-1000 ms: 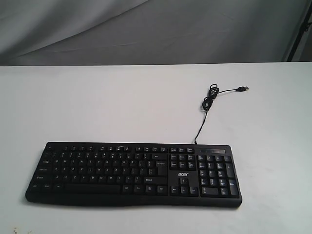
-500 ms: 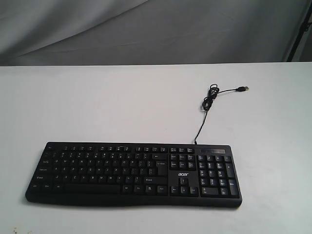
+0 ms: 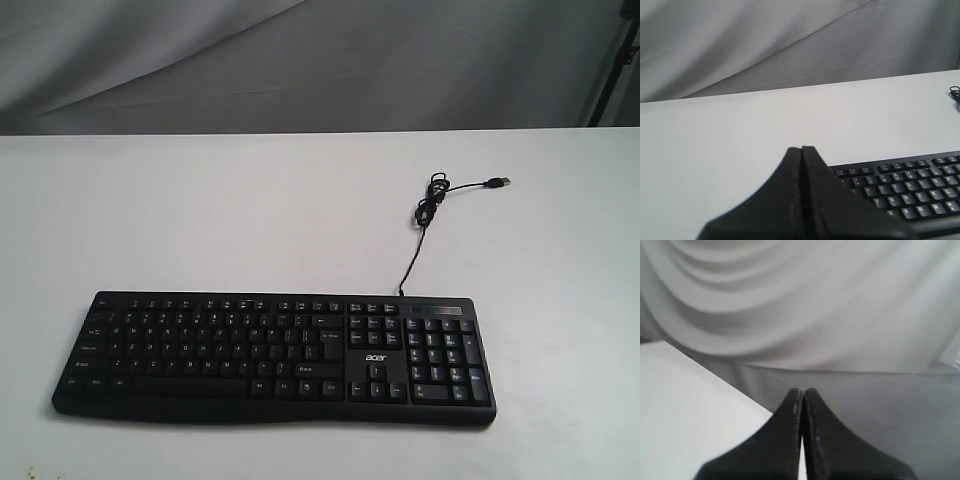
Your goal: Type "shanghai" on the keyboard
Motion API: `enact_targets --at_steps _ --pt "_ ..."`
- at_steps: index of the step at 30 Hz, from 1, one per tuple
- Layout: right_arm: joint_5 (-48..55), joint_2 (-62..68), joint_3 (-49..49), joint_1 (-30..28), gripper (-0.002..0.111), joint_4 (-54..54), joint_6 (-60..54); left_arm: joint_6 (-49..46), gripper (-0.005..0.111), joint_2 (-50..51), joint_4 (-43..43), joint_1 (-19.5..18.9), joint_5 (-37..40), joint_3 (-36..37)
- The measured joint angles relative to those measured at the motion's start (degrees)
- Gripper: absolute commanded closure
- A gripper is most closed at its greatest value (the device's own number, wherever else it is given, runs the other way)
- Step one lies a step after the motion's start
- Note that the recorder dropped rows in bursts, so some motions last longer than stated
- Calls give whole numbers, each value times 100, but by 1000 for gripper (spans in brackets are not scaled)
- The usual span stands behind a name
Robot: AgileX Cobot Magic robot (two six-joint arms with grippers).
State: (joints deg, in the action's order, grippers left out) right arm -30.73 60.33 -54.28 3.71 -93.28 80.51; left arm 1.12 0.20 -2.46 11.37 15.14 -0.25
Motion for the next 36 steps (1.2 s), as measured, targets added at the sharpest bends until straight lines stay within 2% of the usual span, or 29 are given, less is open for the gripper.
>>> enact_targets --at_steps 5,10,14,16,18,23,28,31,34,36 --pt "1738 412 -354 0 108 -628 -481 0 107 0 0 0 0 0" --pt "3749 386 -422 0 108 -693 -1684 0 107 0 0 0 0 0" --pt "5316 415 -695 0 108 -492 -2016 0 107 0 0 0 0 0" --pt "5695 488 -1050 0 108 371 -2241 0 107 0 0 0 0 0" --pt "5878 591 -1459 0 108 1880 -3074 0 107 0 0 0 0 0" --pt "6134 1043 -2215 0 108 6194 -6841 0 107 0 0 0 0 0" --pt "7066 1610 -2403 0 108 10545 -10917 0 107 0 0 0 0 0" --pt "7711 1988 -2403 0 108 12210 -12627 0 107 0 0 0 0 0" --pt "8011 2362 -2382 166 108 13127 -13479 0 107 0 0 0 0 0" --pt "8043 2554 -2357 403 108 13371 -13741 0 107 0 0 0 0 0"
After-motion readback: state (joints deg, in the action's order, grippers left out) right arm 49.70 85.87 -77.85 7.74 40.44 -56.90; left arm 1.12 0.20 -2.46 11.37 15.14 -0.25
